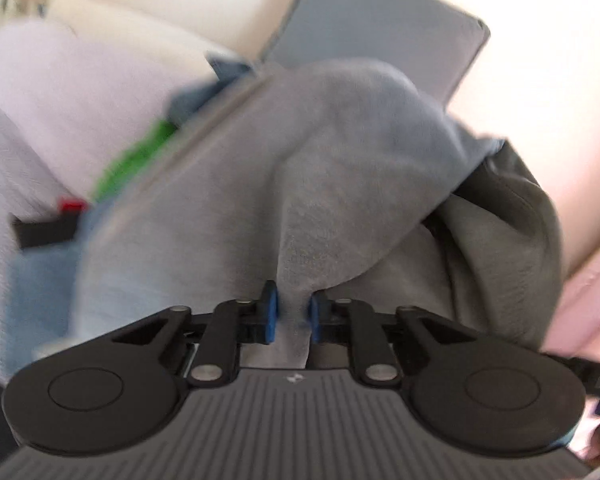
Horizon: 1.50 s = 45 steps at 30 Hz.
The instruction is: Fold clothes
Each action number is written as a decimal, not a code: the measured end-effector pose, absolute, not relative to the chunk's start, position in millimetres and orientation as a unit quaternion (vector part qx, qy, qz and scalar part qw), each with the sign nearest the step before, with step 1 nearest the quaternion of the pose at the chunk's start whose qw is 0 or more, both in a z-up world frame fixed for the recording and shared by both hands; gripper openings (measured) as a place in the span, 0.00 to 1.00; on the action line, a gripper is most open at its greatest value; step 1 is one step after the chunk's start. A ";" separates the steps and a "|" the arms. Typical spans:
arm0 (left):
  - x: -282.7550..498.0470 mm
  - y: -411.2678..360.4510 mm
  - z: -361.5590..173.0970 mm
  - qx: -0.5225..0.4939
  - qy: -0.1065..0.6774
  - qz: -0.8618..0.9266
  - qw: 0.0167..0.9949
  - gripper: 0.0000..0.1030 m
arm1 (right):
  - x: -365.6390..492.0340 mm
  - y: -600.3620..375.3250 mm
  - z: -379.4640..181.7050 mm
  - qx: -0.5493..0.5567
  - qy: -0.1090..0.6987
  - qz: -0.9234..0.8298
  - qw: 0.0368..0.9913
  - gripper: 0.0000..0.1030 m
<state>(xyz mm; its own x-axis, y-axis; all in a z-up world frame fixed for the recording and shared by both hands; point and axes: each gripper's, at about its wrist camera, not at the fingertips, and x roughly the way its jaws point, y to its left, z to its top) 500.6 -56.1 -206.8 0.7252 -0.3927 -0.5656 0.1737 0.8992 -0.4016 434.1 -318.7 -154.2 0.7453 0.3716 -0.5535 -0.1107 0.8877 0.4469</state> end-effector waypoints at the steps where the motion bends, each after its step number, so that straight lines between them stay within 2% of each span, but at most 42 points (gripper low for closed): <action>1: 493.7 -49.7 -198.7 -0.159 0.323 -0.148 0.921 0.09 | 430.6 -314.5 -144.7 0.187 0.313 0.142 0.920 0.08; 14: 364.5 27.7 -53.9 -0.147 0.120 -0.069 0.979 0.07 | 354.8 -237.8 -2.0 0.132 0.032 0.315 0.939 0.06; 22: 197.8 84.4 59.9 -0.107 -0.034 0.017 0.993 0.07 | 221.3 -178.3 72.3 0.114 -0.148 0.441 0.878 0.05; 25: 117.6 108.4 96.2 -0.085 -0.069 0.077 0.991 0.07 | 164.1 -144.6 91.1 0.091 -0.164 0.522 0.832 0.06; 27: 65.2 125.4 109.5 -0.075 -0.072 0.122 0.987 0.08 | 125.9 -115.7 94.5 0.091 -0.128 0.580 0.799 0.06; 28: 40.3 134.4 112.0 -0.069 -0.067 0.145 0.985 0.08 | 107.8 -95.7 91.9 0.078 -0.088 0.620 0.775 0.12; 29: 17.5 143.6 111.9 -0.063 -0.051 0.167 0.983 0.08 | 89.6 -75.8 89.3 0.065 -0.047 0.658 0.748 0.35; 30: -1.5 153.6 106.8 -0.057 -0.014 0.188 0.980 0.09 | 71.7 -55.6 84.4 0.050 -0.005 0.692 0.720 0.53; 31: -18.8 164.3 99.2 -0.055 0.034 0.211 0.975 0.11 | 54.7 -34.1 70.9 0.032 0.044 0.715 0.697 0.87; 32: -35.7 175.3 87.9 -0.056 0.086 0.233 0.967 0.11 | 38.4 -13.4 55.8 0.013 0.093 0.732 0.675 0.95; 36: -108.1 208.7 -20.1 -0.091 0.324 0.340 0.878 0.12 | 3.7 38.7 -40.0 -0.060 0.311 0.711 0.627 0.95; 38: -156.5 213.6 -79.8 -0.123 0.405 0.389 0.818 0.13 | 2.9 43.3 -86.6 -0.099 0.390 0.675 0.618 0.95; 40: -216.6 213.0 -122.7 -0.198 0.440 0.425 0.766 0.13 | 1.9 47.3 -130.7 -0.136 0.459 0.634 0.607 0.95; 42: -273.0 201.3 -145.3 -0.268 0.440 0.461 0.722 0.13 | -0.7 45.8 -152.2 -0.167 0.476 0.608 0.613 0.95; 45: -332.7 172.5 -147.2 -0.307 0.420 0.505 0.689 0.21 | 0.8 42.3 -171.9 -0.193 0.477 0.600 0.613 0.95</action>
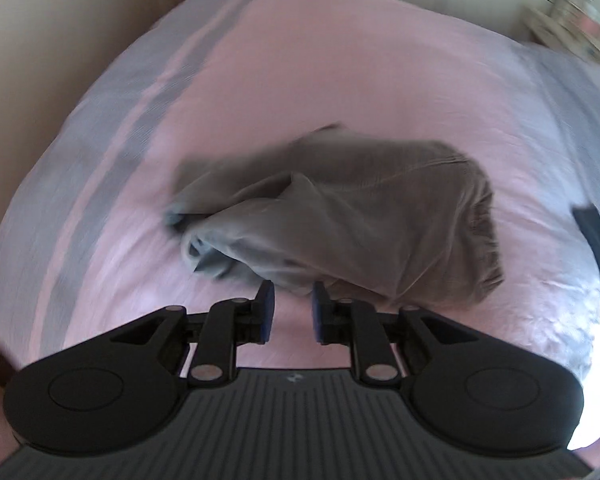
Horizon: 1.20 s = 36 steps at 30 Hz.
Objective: Fold clothes
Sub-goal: 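Move both open grippers toward the crumpled grey sweatpants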
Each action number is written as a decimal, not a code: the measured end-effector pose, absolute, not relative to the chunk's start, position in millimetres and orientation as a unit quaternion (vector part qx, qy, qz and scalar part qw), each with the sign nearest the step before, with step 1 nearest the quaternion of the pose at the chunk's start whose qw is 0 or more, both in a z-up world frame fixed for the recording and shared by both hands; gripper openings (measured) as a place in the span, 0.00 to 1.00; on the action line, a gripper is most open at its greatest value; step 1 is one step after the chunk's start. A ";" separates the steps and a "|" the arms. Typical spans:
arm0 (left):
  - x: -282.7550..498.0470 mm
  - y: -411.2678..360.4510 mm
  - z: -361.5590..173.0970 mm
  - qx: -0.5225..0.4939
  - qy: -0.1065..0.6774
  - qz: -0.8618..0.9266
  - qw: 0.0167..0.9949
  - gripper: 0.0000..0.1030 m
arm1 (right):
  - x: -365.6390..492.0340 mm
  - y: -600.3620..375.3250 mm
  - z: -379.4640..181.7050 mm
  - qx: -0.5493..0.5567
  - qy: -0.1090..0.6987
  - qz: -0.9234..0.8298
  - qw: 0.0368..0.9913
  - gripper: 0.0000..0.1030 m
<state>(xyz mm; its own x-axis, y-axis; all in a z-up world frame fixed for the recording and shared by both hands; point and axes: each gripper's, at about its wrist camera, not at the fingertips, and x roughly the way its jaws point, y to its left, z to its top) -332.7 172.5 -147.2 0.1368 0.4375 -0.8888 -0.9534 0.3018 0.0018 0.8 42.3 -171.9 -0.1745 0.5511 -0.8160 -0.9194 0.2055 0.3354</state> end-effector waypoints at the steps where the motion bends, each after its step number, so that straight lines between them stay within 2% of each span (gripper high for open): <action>1: -339.5 163.0 -143.3 -0.311 0.413 0.518 0.682 0.24 | -7.9 32.2 -182.7 -0.200 0.474 0.603 0.610 0.95; 9: -355.3 74.5 -129.0 -0.325 0.375 0.572 0.653 0.35 | -47.7 25.5 -227.4 -0.272 0.438 0.657 0.550 0.95; 17: -346.3 16.0 -125.2 -0.319 0.364 0.602 0.636 0.38 | -76.0 -2.2 -236.7 -0.298 0.427 0.689 0.504 0.95; 21: -346.0 14.2 -125.2 -0.311 0.346 0.617 0.635 0.44 | -72.4 0.3 -230.8 -0.300 0.399 0.701 0.510 0.95; 36: -357.6 110.1 -146.8 -0.271 0.404 0.580 0.653 0.44 | -113.9 62.2 -243.4 -0.304 0.432 0.653 0.543 0.95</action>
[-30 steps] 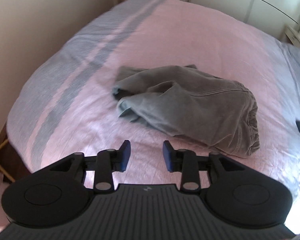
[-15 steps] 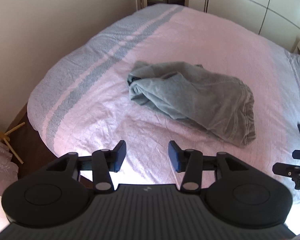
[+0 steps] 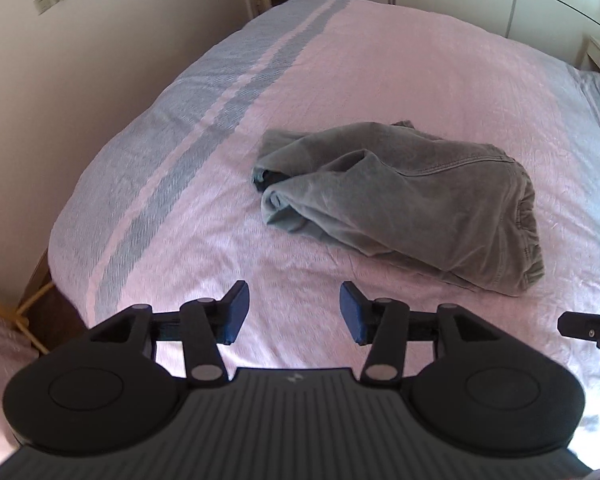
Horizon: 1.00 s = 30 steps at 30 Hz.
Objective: Fold clothes
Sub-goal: 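Move both open grippers toward the crumpled grey sweatpants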
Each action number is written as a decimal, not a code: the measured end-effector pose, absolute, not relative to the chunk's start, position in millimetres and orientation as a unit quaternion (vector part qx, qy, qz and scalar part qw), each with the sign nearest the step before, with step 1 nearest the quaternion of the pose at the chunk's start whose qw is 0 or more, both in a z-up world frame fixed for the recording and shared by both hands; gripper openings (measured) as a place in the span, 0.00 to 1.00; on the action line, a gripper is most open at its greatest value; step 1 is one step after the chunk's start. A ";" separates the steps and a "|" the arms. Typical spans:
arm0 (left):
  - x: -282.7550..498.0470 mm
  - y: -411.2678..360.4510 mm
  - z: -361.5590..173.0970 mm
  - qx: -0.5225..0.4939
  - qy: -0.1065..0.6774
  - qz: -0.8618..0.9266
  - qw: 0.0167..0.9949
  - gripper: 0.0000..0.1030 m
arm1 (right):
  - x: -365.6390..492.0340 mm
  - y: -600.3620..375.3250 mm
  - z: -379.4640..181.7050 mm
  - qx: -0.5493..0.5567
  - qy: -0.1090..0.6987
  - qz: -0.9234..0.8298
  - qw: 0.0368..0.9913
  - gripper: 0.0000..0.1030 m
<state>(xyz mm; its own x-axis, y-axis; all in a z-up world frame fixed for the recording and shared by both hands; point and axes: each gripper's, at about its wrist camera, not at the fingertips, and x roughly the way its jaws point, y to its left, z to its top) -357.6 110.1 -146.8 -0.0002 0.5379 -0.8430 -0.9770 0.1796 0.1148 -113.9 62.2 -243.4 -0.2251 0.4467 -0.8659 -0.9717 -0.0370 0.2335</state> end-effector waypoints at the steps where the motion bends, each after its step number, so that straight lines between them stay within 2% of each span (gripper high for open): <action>1: -360.8 119.9 -147.8 -0.271 0.406 0.574 0.658 0.44 | -119.3 68.7 -243.2 -0.303 0.435 0.649 0.546 0.95; 15: -384.1 231.2 -172.8 -0.250 0.438 0.466 0.727 0.44 | -164.1 135.4 -248.4 -0.299 0.473 0.559 0.611 0.95; 24: -387.2 246.0 -181.9 -0.252 0.446 0.464 0.723 0.44 | -168.7 148.8 -251.3 -0.299 0.477 0.542 0.624 0.95; 30: -388.2 225.5 -178.8 -0.266 0.440 0.495 0.701 0.44 | -161.7 147.6 -256.5 -0.308 0.473 0.562 0.605 0.95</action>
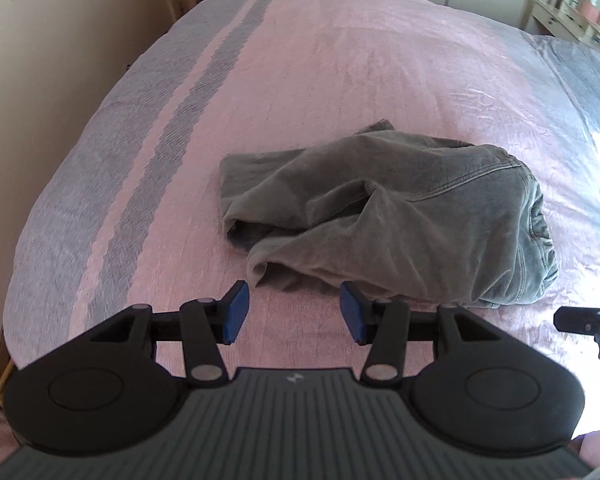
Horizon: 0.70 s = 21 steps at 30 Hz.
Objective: Fold clothes
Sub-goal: 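Move both open grippers toward the crumpled grey sweatpants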
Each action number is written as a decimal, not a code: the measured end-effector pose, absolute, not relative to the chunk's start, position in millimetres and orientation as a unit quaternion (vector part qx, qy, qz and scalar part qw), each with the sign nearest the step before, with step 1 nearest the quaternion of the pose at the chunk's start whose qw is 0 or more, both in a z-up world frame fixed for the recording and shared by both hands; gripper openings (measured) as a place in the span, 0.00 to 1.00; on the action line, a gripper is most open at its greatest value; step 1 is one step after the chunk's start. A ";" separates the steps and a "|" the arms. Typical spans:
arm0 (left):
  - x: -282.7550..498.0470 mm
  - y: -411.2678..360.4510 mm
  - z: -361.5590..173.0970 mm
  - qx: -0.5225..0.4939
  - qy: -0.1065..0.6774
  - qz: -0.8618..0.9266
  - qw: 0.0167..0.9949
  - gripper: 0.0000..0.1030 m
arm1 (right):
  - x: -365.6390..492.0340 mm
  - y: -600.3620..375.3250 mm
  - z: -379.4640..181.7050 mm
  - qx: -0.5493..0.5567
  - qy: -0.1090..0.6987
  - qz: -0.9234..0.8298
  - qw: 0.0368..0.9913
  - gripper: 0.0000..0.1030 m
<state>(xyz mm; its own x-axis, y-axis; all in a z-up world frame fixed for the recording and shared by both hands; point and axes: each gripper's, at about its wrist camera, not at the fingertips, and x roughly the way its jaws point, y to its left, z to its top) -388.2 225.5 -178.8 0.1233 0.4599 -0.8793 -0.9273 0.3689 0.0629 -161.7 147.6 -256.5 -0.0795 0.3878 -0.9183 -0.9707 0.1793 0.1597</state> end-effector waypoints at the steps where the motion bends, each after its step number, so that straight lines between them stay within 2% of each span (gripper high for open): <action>1: -388.7 219.9 -178.8 -0.269 0.439 0.502 0.695 0.44 | -160.4 146.7 -256.2 -0.312 0.470 0.569 0.598 0.95; 13: -372.8 139.7 -189.2 -0.337 0.418 0.574 0.619 0.44 | -127.3 122.5 -263.5 -0.357 0.440 0.636 0.523 0.95; 21: -359.7 123.9 -196.4 -0.349 0.423 0.583 0.600 0.45 | -101.0 120.5 -275.9 -0.368 0.448 0.640 0.505 0.95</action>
